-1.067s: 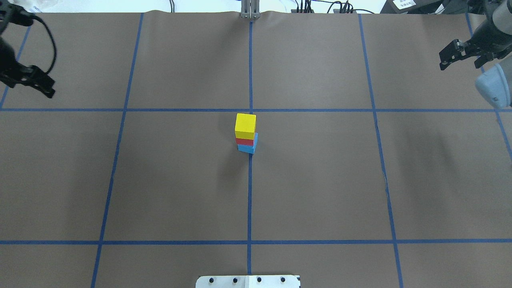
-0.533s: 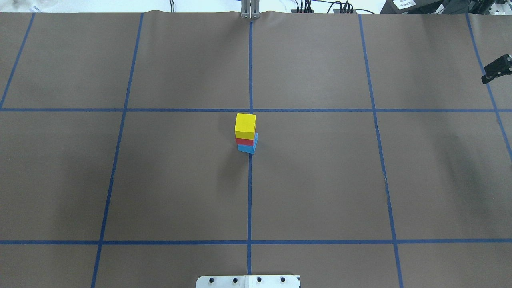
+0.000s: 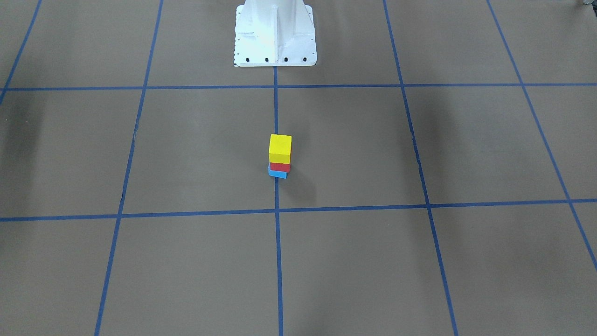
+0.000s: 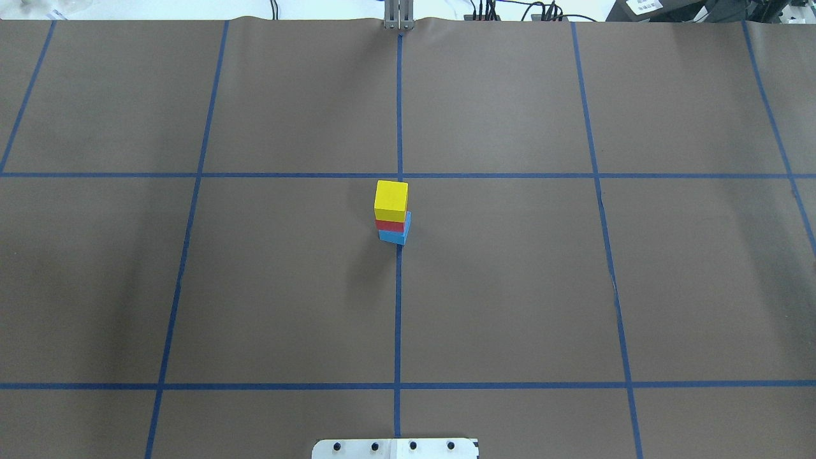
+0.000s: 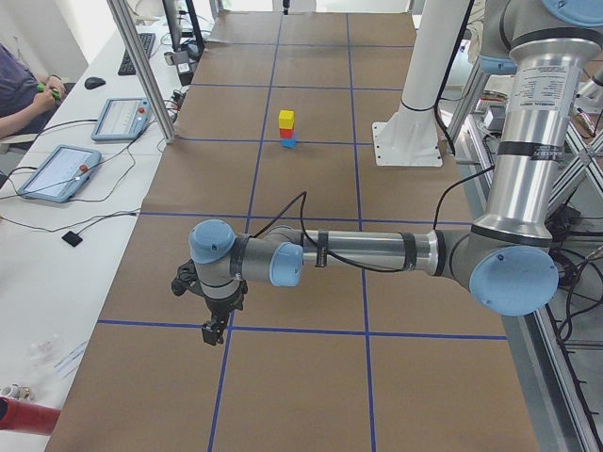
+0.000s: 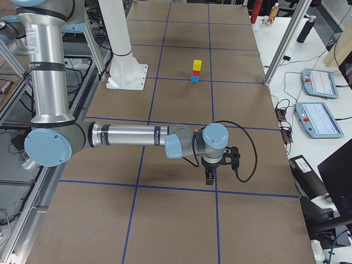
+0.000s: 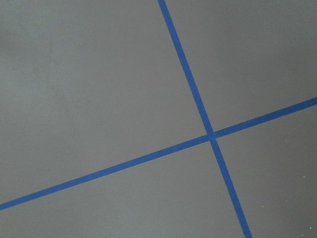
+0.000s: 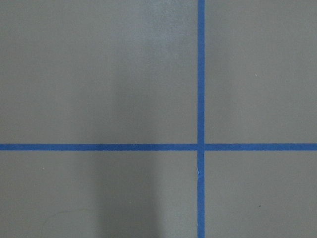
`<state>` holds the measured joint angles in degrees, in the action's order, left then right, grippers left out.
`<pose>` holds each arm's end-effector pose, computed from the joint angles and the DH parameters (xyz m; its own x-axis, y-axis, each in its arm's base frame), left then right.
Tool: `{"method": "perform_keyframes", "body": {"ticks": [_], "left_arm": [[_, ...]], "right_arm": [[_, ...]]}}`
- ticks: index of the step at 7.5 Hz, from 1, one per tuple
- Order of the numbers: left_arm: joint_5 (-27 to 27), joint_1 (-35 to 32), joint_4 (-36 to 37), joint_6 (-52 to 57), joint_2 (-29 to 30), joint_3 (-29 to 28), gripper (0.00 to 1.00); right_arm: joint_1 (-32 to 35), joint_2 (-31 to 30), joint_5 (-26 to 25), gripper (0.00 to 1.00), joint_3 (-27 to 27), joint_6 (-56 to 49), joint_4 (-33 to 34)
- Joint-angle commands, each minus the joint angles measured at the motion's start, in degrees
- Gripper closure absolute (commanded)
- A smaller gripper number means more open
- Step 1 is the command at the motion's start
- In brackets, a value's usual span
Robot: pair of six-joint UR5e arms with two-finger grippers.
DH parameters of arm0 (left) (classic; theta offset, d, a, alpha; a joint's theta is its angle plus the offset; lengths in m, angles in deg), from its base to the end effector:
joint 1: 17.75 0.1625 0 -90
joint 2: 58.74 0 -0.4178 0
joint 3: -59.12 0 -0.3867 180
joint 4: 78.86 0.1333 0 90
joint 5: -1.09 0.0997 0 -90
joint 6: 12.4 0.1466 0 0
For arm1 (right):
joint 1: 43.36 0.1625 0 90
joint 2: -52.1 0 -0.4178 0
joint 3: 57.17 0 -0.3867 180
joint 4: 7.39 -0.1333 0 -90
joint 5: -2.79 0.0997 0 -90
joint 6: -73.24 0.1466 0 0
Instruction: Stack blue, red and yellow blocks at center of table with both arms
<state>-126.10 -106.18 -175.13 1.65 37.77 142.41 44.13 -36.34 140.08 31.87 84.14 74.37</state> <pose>-0.0297 -0.5466 0.6845 0.7642 0.3245 -0.5574 -0.2193 0.9435 0.2485 0.0031 -0.5125 0.6590 0.6687 0.0467 0.7420 -0.0847 0.9963 0.0136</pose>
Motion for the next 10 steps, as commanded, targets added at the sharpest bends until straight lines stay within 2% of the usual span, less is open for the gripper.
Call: {"method": "perform_keyframes", "body": {"ticks": [1, 2, 3, 5, 10], "left_arm": [[-0.59, -0.07, 0.55, -4.17, -0.53, 0.98, 0.0], [-5.99, -0.07, 0.38, -9.17, -2.01, 2.04, 0.0], [-9.09, -0.07, 0.55, -9.83, -4.81, 5.44, 0.0], [-9.21, -0.07, 3.44, -11.24, -5.98, 8.98, 0.0], [-8.69, 0.02, 3.46, -11.24, -5.72, 8.73, 0.0]], "right_arm": [[1.8, -2.52, 2.62, 0.0, 1.74, -0.08, 0.32], [1.98, -2.96, 2.71, 0.01, 1.75, 0.0, 0.41], [2.24, -3.66, 2.98, 0.01, 1.83, 0.01, 0.59], [2.77, -3.14, 3.51, 0.01, 4.45, 0.01, 6.98], [3.39, -3.41, 2.98, 0.0, 5.0, -1.66, 6.74]]}}
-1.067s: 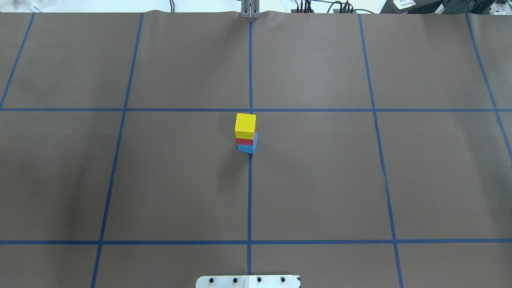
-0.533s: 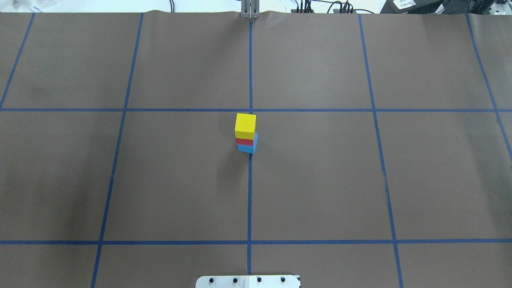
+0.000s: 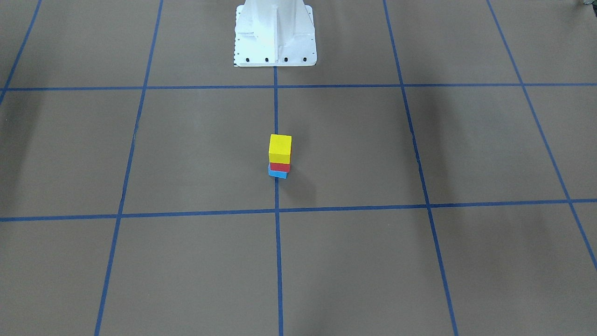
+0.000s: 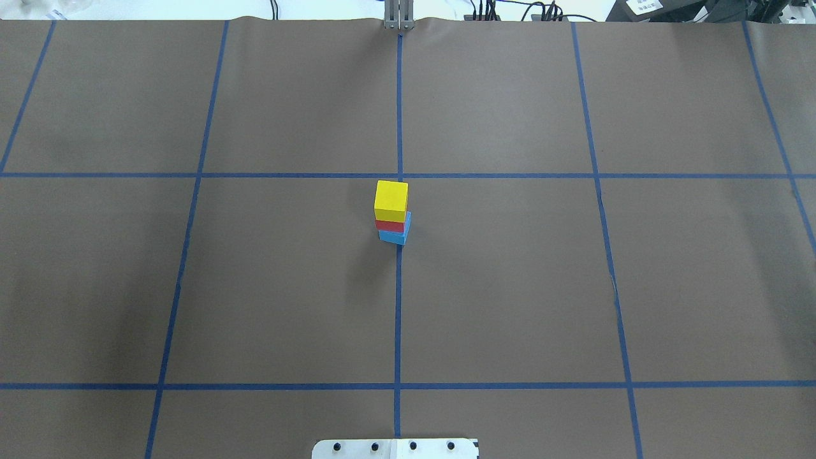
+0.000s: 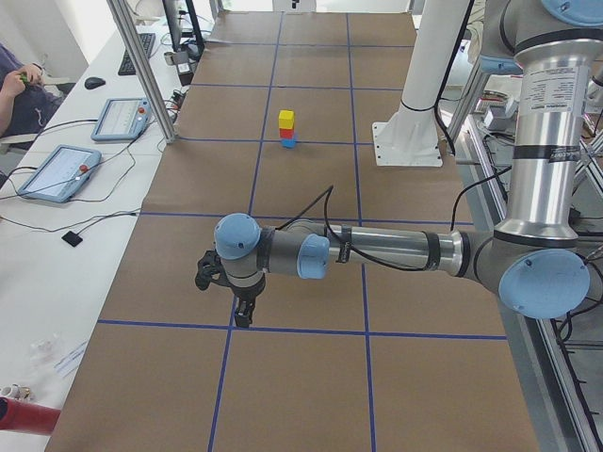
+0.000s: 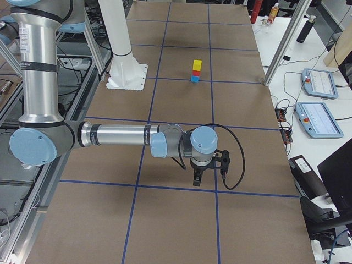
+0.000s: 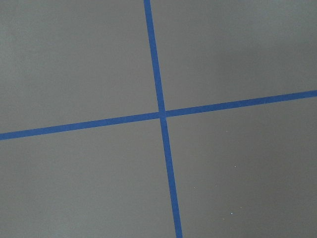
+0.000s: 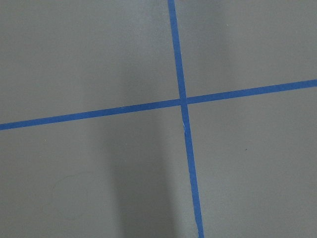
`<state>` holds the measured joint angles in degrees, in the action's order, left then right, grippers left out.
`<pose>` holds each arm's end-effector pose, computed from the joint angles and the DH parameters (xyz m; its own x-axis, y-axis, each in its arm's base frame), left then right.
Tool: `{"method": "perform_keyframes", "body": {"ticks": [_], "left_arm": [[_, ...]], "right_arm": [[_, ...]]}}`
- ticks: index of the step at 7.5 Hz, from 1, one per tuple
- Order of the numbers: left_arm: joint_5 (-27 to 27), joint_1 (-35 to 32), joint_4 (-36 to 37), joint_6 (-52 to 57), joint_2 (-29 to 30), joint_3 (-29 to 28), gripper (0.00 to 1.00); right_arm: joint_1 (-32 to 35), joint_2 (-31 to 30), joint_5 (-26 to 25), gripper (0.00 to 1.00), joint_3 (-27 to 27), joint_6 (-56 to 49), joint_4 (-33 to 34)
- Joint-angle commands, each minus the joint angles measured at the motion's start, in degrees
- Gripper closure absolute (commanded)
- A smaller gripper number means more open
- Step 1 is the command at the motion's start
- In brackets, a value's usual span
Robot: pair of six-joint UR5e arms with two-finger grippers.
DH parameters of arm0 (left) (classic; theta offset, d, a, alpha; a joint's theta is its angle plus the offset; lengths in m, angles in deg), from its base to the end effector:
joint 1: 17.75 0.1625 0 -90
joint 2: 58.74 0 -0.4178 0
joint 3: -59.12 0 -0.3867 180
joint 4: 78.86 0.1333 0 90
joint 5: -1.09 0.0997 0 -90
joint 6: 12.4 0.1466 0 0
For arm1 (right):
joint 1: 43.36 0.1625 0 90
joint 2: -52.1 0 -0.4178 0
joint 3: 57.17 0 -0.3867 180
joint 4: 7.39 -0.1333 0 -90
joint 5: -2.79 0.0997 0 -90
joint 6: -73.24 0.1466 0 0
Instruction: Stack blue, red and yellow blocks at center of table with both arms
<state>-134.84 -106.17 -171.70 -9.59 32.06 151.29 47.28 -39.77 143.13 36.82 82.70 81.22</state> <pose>-0.0141 -0.5021 0.6516 0.6911 0.1405 -0.7090 -0.0614 0.9888 0.1362 0.0258 -0.4778 0.6531 0.6282 0.1246 0.7680 -0.1160 0.9911 -0.0659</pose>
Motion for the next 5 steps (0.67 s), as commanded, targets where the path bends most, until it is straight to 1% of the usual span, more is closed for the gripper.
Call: {"method": "perform_keyframes", "body": {"ticks": [1, 5], "left_arm": [[0.05, 0.01, -0.07, -0.01, 0.08, -0.32, 0.0], [0.14, 0.01, 0.02, 0.08, 0.26, -0.76, 0.0]], "right_arm": [[0.24, -0.06, -0.16, 0.0, 0.05, -0.23, -0.19], [0.24, -0.15, -0.25, 0.0, -0.04, -0.23, -0.28]]}}
